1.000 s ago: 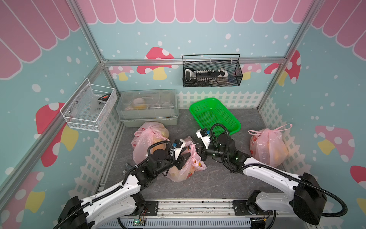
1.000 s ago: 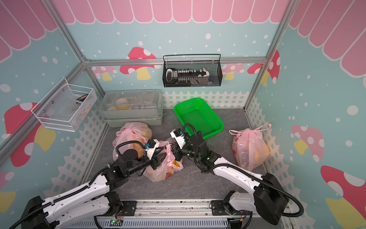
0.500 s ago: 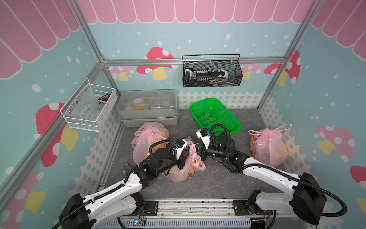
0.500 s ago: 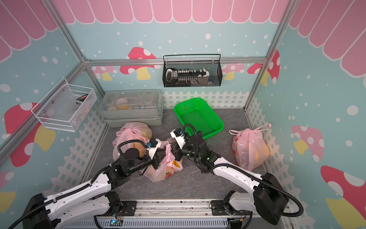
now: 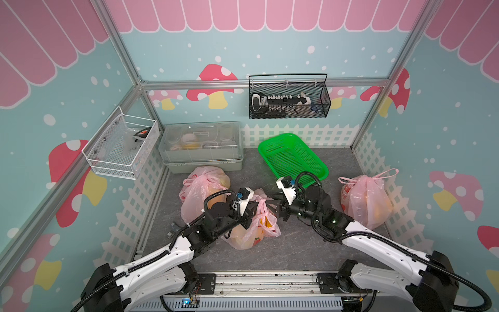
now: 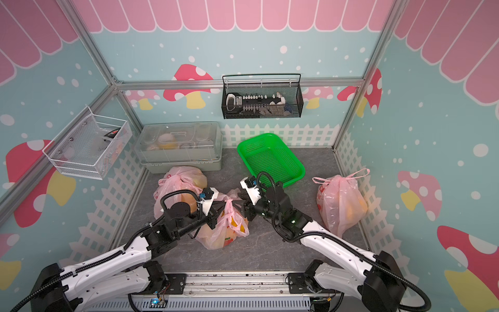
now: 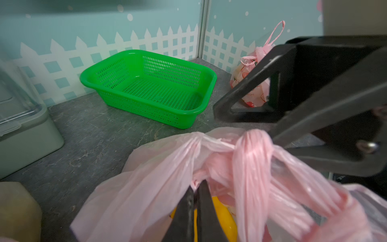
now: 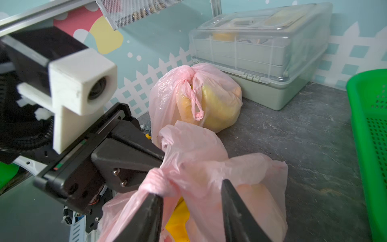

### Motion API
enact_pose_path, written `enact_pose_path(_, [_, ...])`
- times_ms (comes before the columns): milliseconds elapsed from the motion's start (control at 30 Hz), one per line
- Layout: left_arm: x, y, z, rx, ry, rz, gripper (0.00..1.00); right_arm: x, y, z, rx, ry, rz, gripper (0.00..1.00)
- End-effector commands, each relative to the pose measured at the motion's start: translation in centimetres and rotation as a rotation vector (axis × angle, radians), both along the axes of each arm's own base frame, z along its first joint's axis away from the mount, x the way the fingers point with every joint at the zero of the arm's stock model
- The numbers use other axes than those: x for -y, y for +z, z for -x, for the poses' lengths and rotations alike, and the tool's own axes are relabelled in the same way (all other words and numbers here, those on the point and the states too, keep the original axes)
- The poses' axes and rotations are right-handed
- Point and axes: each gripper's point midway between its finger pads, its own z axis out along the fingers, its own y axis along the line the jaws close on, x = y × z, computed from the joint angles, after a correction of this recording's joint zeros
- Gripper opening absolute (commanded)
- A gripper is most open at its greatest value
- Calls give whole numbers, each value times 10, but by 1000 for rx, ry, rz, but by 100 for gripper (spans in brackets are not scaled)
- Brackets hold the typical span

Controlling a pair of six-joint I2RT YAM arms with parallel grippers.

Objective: Place the banana into a plastic bag & tie a knot
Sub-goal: Cross the plastic bag at the center of the board, then tie the plastic bag at the center of the board.

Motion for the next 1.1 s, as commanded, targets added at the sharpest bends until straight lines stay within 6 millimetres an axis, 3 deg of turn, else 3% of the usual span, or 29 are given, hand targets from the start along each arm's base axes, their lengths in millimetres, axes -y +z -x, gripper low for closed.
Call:
enact_pose_path(0, [-10, 24, -13, 45, 94, 27, 0, 24, -13, 1, -1, -81, 92, 51])
enact_pose_path(100, [-12, 25, -19, 47, 128, 21, 0, 31, -11, 14, -1, -64, 92, 56])
enact_pose_path(300, [-10, 23, -23, 36, 137, 21, 0, 27, -7, 45, 46, -28, 138, 62])
enact_pose_path(567, [-11, 26, -20, 42, 131, 34, 0, 17, -25, 38, 4, -54, 152, 68])
enact_pose_path(800, [-10, 28, -16, 42, 110, 36, 0, -9, -25, 38, -31, 22, 108, 68])
enact_pose_path(900, [-11, 28, -15, 36, 111, 41, 0, -10, -26, 33, -36, 1, 121, 55])
enact_pose_path(1000, [-18, 32, -12, 31, 128, 57, 0, 3, -38, 18, -48, -108, 204, 15])
enact_pose_path(1067, [-24, 34, -9, 24, 140, 75, 0, 17, -44, 9, -38, -189, 255, 1])
